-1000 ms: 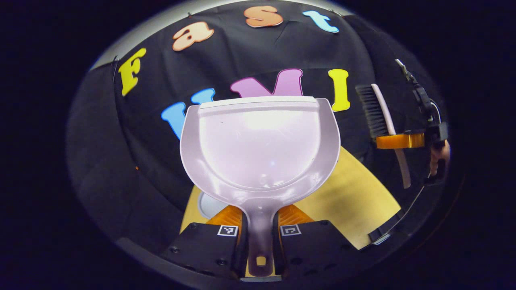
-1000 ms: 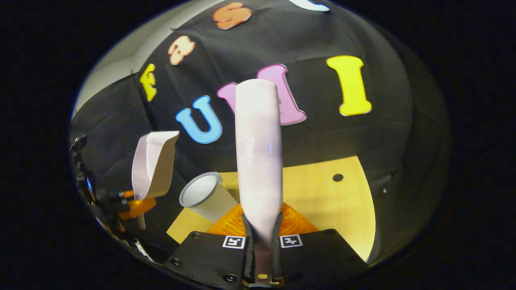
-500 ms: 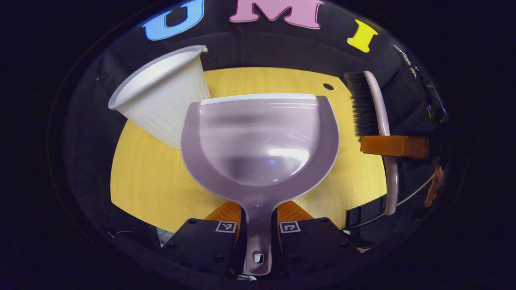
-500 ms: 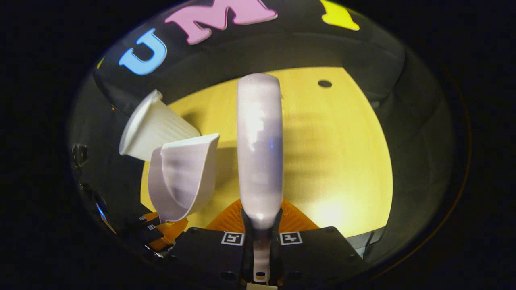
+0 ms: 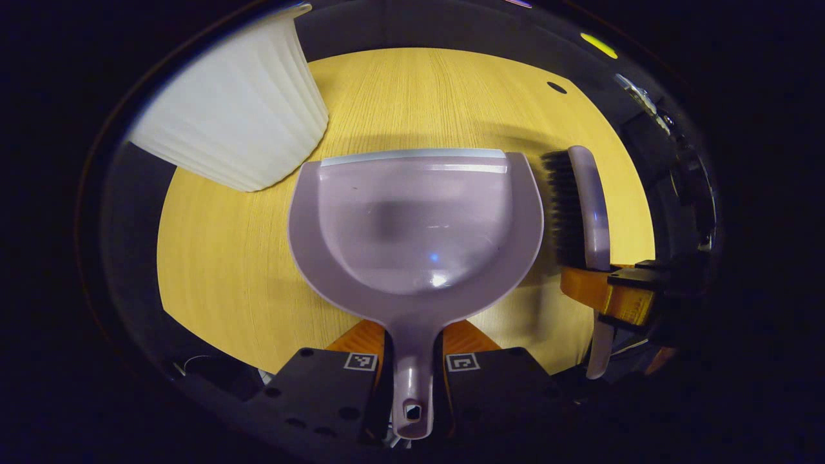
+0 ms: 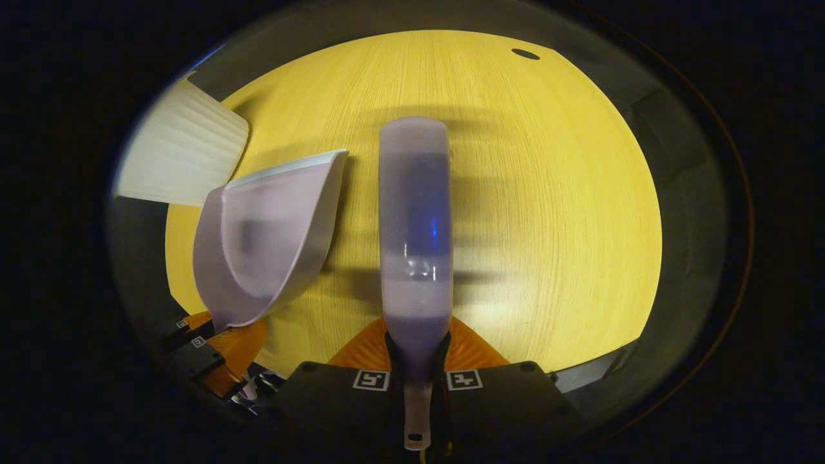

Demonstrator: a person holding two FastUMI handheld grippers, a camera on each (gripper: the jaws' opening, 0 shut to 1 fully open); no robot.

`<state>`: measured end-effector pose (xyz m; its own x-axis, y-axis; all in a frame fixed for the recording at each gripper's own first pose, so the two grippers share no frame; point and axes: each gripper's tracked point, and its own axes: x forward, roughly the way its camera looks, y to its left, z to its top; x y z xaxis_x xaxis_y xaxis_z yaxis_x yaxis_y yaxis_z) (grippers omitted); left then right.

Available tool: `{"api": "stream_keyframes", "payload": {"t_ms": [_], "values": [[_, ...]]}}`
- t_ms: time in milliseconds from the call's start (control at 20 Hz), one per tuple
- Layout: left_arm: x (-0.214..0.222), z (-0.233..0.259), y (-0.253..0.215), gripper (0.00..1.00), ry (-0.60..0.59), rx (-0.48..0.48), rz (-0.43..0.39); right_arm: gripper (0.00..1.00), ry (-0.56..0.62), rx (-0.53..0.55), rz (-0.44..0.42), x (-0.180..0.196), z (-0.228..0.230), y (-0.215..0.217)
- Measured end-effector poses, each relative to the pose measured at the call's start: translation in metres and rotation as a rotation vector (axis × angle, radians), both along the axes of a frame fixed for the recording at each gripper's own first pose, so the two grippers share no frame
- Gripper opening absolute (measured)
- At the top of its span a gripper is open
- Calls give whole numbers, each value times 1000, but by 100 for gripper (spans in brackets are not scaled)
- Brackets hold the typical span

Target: Pick up the small broom and dustpan from the desktop, sweep the trash into the dustpan with the broom, and then empty the trash into the garbage bin.

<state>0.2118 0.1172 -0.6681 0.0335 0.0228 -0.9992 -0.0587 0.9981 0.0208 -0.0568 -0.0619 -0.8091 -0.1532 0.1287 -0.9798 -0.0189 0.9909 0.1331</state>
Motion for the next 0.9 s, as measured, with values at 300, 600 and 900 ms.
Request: {"api": "stream_keyframes", "payload": {"t_ms": [300,600,900], "values": [[5,-5,-5,22,46,19,-21,18,60,-45,9,-12,-13,7],[6,-4,-3,24,111,33,-47,18,118,-60,1,-22,-12,13],[4,-5,0,28,169,44,-84,31,142,-61,-6,-21,-4,11]]}}
